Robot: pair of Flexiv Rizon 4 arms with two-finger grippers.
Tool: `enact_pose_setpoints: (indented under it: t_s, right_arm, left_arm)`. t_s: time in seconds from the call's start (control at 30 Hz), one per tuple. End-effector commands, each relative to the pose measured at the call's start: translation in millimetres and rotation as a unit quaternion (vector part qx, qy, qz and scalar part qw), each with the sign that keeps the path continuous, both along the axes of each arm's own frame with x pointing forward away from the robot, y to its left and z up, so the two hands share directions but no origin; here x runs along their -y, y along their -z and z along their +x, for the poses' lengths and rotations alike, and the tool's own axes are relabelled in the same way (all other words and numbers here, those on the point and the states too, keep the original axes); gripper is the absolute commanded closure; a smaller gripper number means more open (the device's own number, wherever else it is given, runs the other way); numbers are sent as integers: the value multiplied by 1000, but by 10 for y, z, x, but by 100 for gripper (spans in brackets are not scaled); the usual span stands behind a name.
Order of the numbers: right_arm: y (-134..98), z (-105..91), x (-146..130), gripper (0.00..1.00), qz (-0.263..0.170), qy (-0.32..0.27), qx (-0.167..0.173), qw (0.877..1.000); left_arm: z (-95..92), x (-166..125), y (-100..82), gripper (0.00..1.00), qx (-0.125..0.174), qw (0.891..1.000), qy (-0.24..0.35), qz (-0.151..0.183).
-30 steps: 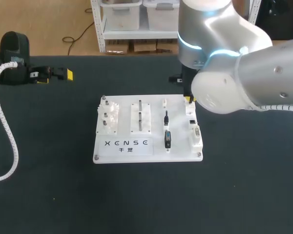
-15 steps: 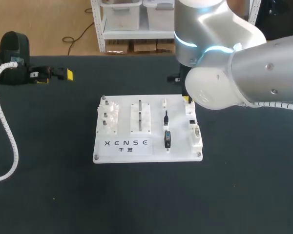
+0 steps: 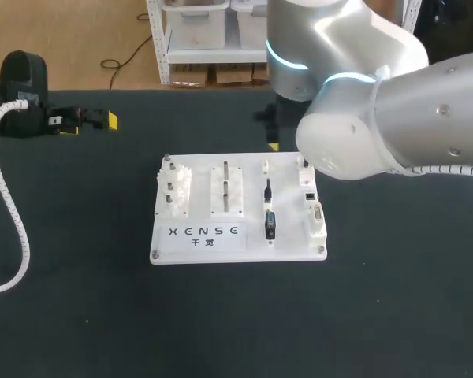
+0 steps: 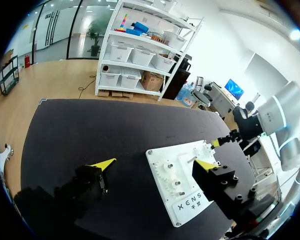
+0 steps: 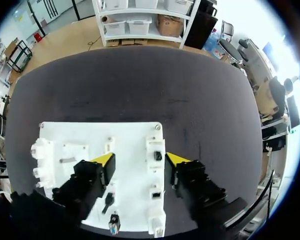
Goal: Insert the USB connector, Ethernet cable, and multi-pin plug into their matching sockets one by one.
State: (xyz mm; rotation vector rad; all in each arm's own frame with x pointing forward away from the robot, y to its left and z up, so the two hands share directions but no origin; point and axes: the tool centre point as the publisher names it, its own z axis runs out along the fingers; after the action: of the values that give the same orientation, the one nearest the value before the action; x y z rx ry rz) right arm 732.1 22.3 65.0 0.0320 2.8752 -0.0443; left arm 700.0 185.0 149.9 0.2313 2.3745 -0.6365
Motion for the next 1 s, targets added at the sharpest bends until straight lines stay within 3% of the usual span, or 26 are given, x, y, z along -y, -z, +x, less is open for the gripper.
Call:
enact_pose_setpoints:
  t_s: [0.03,0.47,0.73,0.83,0.9,0.93,0.97,1.0]
  right_arm:
    - [-182,-356,-73,0,3,1,20,1000]
    - [120,-765,-321,0,50,8,-56,997]
    - [325,-740,-392,0,50,17,-73,996]
    - [356,-713,-423,20,40,13,-78,996]
    - [371,-705,-430,22,38,12,-77,996]
    - [378,-702,-431,31,38,13,-78,996]
    - [387,-700,-432,48,37,13,-79,996]
    - [399,-698,-432,55,36,13,-80,996]
  left_arm:
    - [0,1,-1,0,0,1000,0,0]
    - [0,1,-1,0,0,1000,0,0]
    - [0,1,-1,0,0,1000,0,0]
    - [0,1,-1,0,0,1000,0,0]
    - [0,1,-1,0,0,1000,0,0]
    - [0,1,-1,0,0,1000,0,0]
    - [0,1,-1,0,0,1000,0,0]
    - [0,1,-1,0,0,1000,0,0]
